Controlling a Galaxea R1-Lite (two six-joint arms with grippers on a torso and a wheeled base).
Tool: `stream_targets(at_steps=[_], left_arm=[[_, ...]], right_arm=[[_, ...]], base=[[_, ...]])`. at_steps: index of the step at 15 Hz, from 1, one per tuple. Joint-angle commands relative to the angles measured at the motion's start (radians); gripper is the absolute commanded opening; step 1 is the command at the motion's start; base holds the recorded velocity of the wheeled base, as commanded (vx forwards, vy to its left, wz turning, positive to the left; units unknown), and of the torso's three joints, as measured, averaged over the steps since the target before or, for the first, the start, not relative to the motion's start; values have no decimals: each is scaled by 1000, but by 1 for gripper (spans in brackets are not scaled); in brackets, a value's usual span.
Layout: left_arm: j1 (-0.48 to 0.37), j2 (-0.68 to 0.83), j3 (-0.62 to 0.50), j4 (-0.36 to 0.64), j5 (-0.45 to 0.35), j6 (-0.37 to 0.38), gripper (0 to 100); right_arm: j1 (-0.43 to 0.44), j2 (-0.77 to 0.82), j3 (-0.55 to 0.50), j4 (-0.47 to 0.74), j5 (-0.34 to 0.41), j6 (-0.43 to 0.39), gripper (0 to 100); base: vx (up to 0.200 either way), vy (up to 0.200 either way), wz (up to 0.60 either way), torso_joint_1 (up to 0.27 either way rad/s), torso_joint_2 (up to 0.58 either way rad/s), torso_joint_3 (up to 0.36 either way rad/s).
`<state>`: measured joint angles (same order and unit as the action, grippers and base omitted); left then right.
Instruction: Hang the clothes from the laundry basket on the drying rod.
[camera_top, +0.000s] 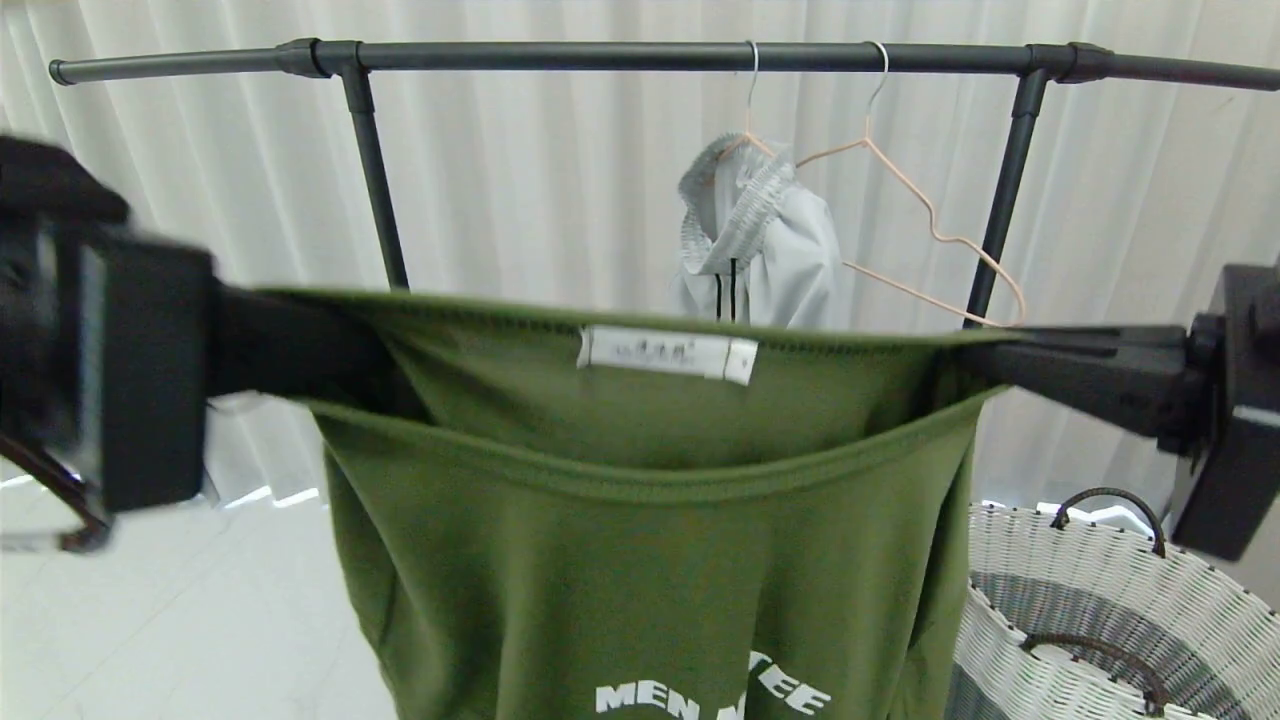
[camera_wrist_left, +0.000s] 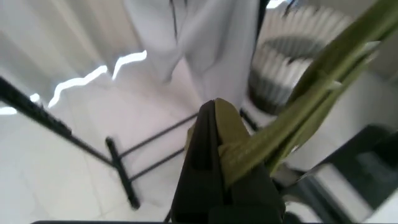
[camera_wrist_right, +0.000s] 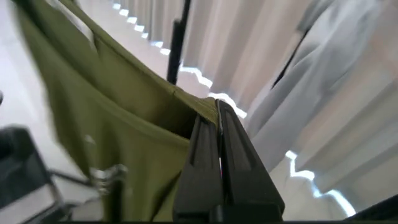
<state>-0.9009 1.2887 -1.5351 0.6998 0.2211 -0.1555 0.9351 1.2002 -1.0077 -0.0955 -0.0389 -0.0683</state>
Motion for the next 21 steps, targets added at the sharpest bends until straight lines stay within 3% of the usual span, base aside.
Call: stream_targets(at_steps=[1,4,5,9,13,17,21], left_arm=[[11,110,-344,161,-29,40,0],[16,126,-384,158,-26,160,0],[16,126,-384,155,-26,163,0],[14,124,-385,155,-26,168,0],[-43,181,-402,24,-23,172,0],[-50,250,-465,0,-20,172,0],[-52,247,-465,0,-17,172,0]], right_arm=[[-88,59,-134,0,4,-2,0],[-119,131,-339,13,4,-4,0],[-117,147,-379,16,4,-13,0],[-117,101,-401,135,5,-76,0],[-117,-51,-526,588,226,-76,0],[-84,-96,-526,677,378,-74,0],[-48,-99,-523,689,379,-71,0]], base=[[0,0,0,0,0,0],[0,0,0,0,0,0],[0,0,0,0,0,0],[0,0,0,0,0,0],[0,0,0,0,0,0],[0,0,0,0,0,0],[0,0,0,0,0,0]])
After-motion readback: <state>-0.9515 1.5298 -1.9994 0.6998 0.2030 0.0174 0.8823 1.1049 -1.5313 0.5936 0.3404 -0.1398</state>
